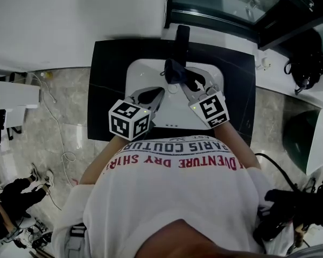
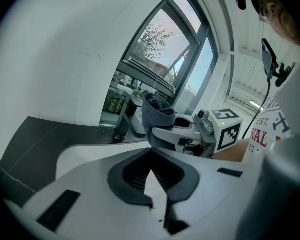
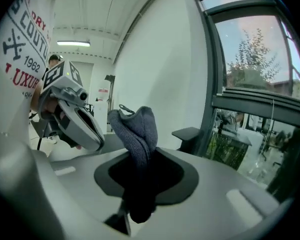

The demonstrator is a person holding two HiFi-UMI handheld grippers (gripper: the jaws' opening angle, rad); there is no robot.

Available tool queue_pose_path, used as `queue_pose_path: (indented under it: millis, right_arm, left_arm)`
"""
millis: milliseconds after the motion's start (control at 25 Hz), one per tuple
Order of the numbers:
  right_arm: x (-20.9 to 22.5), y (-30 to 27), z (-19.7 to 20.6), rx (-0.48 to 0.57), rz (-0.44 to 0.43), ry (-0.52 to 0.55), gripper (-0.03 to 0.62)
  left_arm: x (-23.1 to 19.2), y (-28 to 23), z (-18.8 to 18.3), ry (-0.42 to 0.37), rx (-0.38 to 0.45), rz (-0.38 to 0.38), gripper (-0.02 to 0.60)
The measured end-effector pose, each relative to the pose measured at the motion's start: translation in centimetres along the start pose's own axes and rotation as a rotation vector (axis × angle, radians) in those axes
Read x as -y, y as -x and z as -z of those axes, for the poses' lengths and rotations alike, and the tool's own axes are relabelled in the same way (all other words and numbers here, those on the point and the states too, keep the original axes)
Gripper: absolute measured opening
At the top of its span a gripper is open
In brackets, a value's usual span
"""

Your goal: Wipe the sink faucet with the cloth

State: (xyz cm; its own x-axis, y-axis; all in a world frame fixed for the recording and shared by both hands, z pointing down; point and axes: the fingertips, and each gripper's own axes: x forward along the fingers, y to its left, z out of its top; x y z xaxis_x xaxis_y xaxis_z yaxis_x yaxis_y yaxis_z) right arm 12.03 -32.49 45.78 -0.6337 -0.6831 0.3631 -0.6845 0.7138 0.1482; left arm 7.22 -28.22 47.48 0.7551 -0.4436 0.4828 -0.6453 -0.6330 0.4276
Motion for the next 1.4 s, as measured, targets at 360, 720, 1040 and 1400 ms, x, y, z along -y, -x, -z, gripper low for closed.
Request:
queue_pose_path:
  millis: [360,720,1040,1400]
  right_arm:
    - [-1.3,-2.4,1.3,0.047,0.085,0.033,0.080]
    - [-0.7,-2.2,1.8,0.056,0.116,0.022,0.080]
    - [2.8,0.5,3.3,0.093,0.194,-0.092,0.078]
    - [3.5,3.0,2.8,0.208,0.168,-0.237,0.078]
  left_arm:
    - [0.0,0.9,1.1,0.011,-0.028,-0.033,0.001]
    - [0.1,1.0,0.9,0.001,-0.033,-0.037,0.002]
    - [0.9,-0.1,0.6,-0.014,-0.042,-0.020,0.002]
    - [1.6,-1.0,0.2,-0.027,-0.045,-0.014,0.002]
